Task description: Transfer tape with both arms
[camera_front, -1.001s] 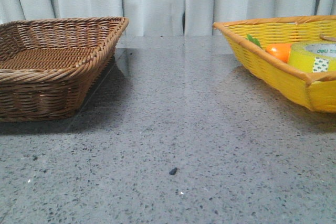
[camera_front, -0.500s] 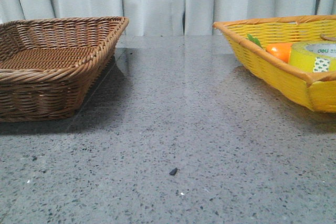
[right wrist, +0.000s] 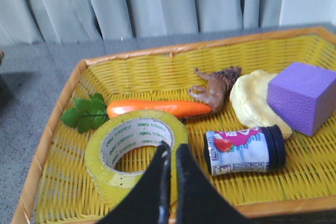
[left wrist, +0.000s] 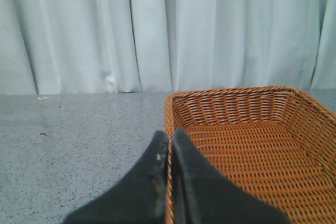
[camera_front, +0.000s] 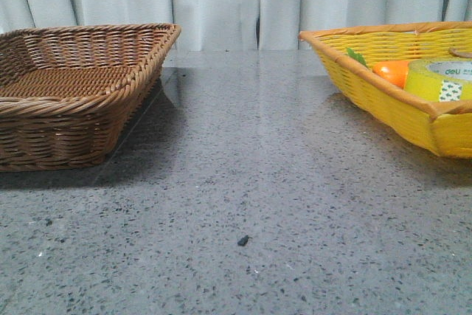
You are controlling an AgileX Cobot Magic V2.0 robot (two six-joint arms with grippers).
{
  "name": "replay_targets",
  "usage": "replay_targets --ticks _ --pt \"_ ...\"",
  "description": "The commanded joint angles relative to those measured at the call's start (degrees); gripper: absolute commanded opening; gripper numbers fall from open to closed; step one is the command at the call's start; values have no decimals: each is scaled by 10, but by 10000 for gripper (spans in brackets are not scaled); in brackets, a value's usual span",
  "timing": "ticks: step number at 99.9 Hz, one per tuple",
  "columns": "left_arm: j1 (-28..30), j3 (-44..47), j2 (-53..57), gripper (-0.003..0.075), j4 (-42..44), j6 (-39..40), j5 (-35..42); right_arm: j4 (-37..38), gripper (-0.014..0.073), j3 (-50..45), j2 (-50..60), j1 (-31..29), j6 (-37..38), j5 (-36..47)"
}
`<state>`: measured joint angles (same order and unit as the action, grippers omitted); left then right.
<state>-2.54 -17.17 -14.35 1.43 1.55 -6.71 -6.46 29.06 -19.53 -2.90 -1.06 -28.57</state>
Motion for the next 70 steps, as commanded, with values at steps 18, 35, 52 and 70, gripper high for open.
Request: replay_targets --ticks 18,35,52,70 --pt "2 -45 -70 -21 1 5 45 -15 22 158 -188 1 -11 -64" --pt "2 -45 -78 -21 1 5 45 -26 258 228 -296 41 -15 -119" --pt "2 -45 -78 -21 1 5 45 -26 317 290 -400 100 -15 -162" --pt "2 -45 -78 -21 1 5 45 -26 317 334 -505 140 -15 -179"
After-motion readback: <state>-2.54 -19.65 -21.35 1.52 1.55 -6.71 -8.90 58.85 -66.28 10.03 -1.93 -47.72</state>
